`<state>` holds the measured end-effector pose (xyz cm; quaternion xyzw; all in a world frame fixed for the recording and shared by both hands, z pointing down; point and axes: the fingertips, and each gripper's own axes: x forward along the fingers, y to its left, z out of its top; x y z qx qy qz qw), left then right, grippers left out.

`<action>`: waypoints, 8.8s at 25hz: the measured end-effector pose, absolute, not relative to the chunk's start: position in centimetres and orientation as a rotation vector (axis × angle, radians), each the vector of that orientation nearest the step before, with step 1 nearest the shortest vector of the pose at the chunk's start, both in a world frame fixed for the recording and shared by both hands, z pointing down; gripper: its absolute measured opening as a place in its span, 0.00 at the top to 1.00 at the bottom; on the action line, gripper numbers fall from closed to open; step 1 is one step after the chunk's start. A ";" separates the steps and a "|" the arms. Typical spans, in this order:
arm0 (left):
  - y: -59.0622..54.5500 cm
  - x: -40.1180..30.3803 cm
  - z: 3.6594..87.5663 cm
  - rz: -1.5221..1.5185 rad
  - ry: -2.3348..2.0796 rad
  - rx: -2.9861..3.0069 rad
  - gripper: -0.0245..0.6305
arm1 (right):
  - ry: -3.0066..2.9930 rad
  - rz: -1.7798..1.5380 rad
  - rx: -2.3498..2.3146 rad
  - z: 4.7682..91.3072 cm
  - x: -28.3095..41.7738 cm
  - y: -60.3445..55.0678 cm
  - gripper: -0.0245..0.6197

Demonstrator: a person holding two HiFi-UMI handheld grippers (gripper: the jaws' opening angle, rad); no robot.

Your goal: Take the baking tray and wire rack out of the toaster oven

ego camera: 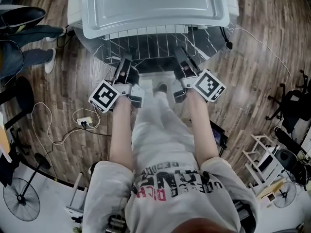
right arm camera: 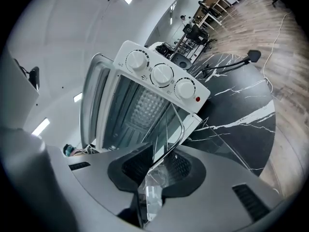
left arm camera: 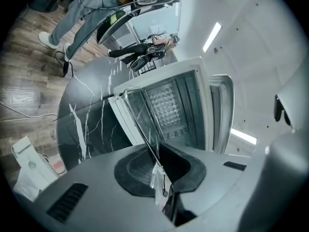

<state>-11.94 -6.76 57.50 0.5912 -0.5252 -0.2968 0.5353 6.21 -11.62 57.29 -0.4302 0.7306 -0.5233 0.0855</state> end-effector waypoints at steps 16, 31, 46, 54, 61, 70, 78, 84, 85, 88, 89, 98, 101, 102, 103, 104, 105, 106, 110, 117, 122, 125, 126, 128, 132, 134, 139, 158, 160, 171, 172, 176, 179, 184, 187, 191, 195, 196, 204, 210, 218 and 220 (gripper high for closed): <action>-3.4 -10.5 55.3 -0.761 -1.207 1.416 0.93 | 2.145 -1.599 -1.110 55.5 7.0 -8.7 0.90; 1.3 -9.3 53.8 -0.764 -1.195 1.469 0.93 | 2.191 -1.638 -1.055 54.0 7.9 -4.0 0.90; 6.1 -7.4 48.3 -0.769 -1.206 1.555 0.93 | 2.221 -1.596 -0.981 48.3 9.8 0.3 0.91; 7.9 -6.9 44.9 -0.798 -1.195 1.601 0.93 | 2.240 -1.546 -0.920 45.0 10.2 2.3 0.91; 8.6 -6.2 42.1 -0.827 -1.183 1.646 0.93 | 2.263 -1.485 -0.864 41.9 10.7 2.9 0.91; 7.8 -6.4 40.0 -0.862 -1.170 1.685 0.93 | 2.272 -1.403 -0.825 39.4 10.6 2.1 0.92; 5.2 -6.6 38.7 -0.892 -1.149 1.680 0.93 | 2.271 -1.357 -0.812 37.9 10.4 -0.5 0.92; 2.3 -6.7 38.5 -0.892 -1.143 1.663 0.93 | 2.259 -1.380 -0.832 37.8 10.2 -3.3 0.92; 1.8 -6.9 38.5 -0.894 -1.142 1.659 0.93 | 2.259 -1.382 -0.834 37.8 10.0 -3.8 0.92; 0.7 -7.2 38.7 -0.891 -1.139 1.642 0.93 | 2.256 -1.393 -0.841 37.9 9.7 -5.0 0.92; 0.3 -7.3 38.8 -0.888 -1.138 1.638 0.93 | 2.253 -1.400 -0.845 38.1 9.7 -5.4 0.92; -3.4 -8.2 39.5 -0.855 -1.135 1.608 0.93 | 2.233 -1.448 -0.875 38.9 9.0 -9.0 0.92; -4.7 -8.6 39.9 -0.838 -1.148 1.588 0.93 | 2.233 -1.464 -0.881 39.2 8.6 -10.4 0.92; -5.2 -8.8 39.9 -0.839 -1.148 1.585 0.93 | 2.234 -1.467 -0.882 39.2 8.4 -11.0 0.92; -5.9 -8.9 39.9 -0.841 -1.146 1.584 0.93 | 2.236 -1.470 -0.883 39.3 8.2 -11.5 0.92; -6.5 -9.1 39.9 -0.842 -1.144 1.583 0.93 | 2.236 -1.473 -0.885 39.3 8.0 -12.1 0.92; -7.0 -9.3 39.9 -0.840 -1.141 1.584 0.93 | 2.234 -1.476 -0.887 39.4 7.8 -12.6 0.92; -7.4 -9.4 39.9 -0.838 -1.138 1.587 0.93 | 2.231 -1.479 -0.889 39.4 7.7 -13.0 0.92; -8.4 -9.8 39.9 -0.838 -1.130 1.582 0.93 | 2.226 -1.484 -0.903 39.5 7.3 -13.9 0.92; -10.0 -10.1 39.7 -0.835 -1.117 1.590 0.93 | 2.212 -1.491 -0.920 39.6 7.0 -15.4 0.92; -11.1 -10.7 39.9 -0.822 -1.113 1.584 0.93 | 2.204 -1.495 -0.931 39.6 6.5 -16.4 0.92; -11.5 -10.9 40.1 -0.822 -1.107 1.571 0.93 | 2.206 -1.495 -0.944 39.7 6.4 -16.9 0.93; -11.7 -11.0 40.0 -0.825 -1.105 1.571 0.93 | 2.208 -1.493 -0.946 39.6 6.4 -17.1 0.93; -11.8 -11.0 39.9 -0.832 -1.101 1.575 0.93 | 2.210 -1.488 -0.948 39.5 6.3 -17.3 0.93; -12.9 -11.6 40.0 -0.830 -1.102 1.585 0.93 | 2.207 -1.478 -0.956 39.6 5.8 -18.3 0.93; -13.9 -12.0 39.9 -0.837 -1.095 1.590 0.93 | 2.203 -1.474 -0.968 39.7 5.4 -19.2 0.93; -15.2 -12.8 40.3 -0.832 -1.095 1.583 0.93 | 2.200 -1.451 -0.981 39.7 4.8 -20.4 0.93; -15.0 -12.4 39.5 -0.821 -1.004 1.662 0.72 | 2.258 -1.316 -0.971 38.4 4.3 -19.9 0.71; -14.8 -12.5 39.4 -0.830 -0.991 1.664 0.71 | 2.272 -1.294 -0.985 38.3 4.4 -19.9 0.68; -12.5 -13.5 39.3 -0.858 -1.041 1.643 0.71 | 2.255 -1.306 -1.040 38.8 6.3 -17.6 0.65; -12.2 -13.4 39.2 -0.859 -1.042 1.647 0.71 | 2.252 -1.311 -1.040 38.8 6.5 -17.2 0.65; -10.9 -12.7 39.4 -0.860 -1.044 1.632 0.71 | 2.242 -1.322 -1.042 39.2 7.5 -15.8 0.65; -9.8 -12.1 39.6 -0.855 -1.044 1.633 0.71 | 2.235 -1.319 -1.053 39.3 8.4 -14.6 0.65; -7.5 -10.5 39.2 -0.851 -1.046 1.649 0.71 | 2.225 -1.304 -1.058 39.1 10.1 -12.1 0.65; -6.2 -9.4 38.9 -0.854 -1.039 1.657 0.72 | 2.225 -1.300 -1.055 39.0 11.0 -10.6 0.66; -4.4 -8.3 38.8 -0.847 -1.077 1.667 0.82 | 2.249 -1.265 -1.052 38.6 11.8 -8.7 0.77; -2.6 -7.9 38.9 -0.798 -1.187 1.715 0.94 | 2.305 -1.156 -1.083 37.8 12.4 -6.9 0.93; -2.2 -7.9 38.8 -0.771 -1.229 1.742 0.95 | 2.328 -1.127 -1.104 37.7 12.6 -6.5 0.94; 0.2 -6.3 36.9 -0.524 -1.495 1.992 0.96 | 2.611 -0.768 -1.277 36.3 12.5 -3.5 0.96; 0.7 -3.9 35.4 -0.200 -1.674 2.226 0.96 | 2.811 -0.392 -1.346 34.6 11.4 -2.2 0.96; 1.8 -2.7 34.0 -0.112 -1.741 2.306 0.96 | 2.838 -0.237 -1.317 32.8 10.3 -1.1 0.96; 1.9 -2.1 33.6 -0.083 -1.766 2.335 0.96 | 2.842 -0.215 -1.303 32.4 10.4 -0.8 0.96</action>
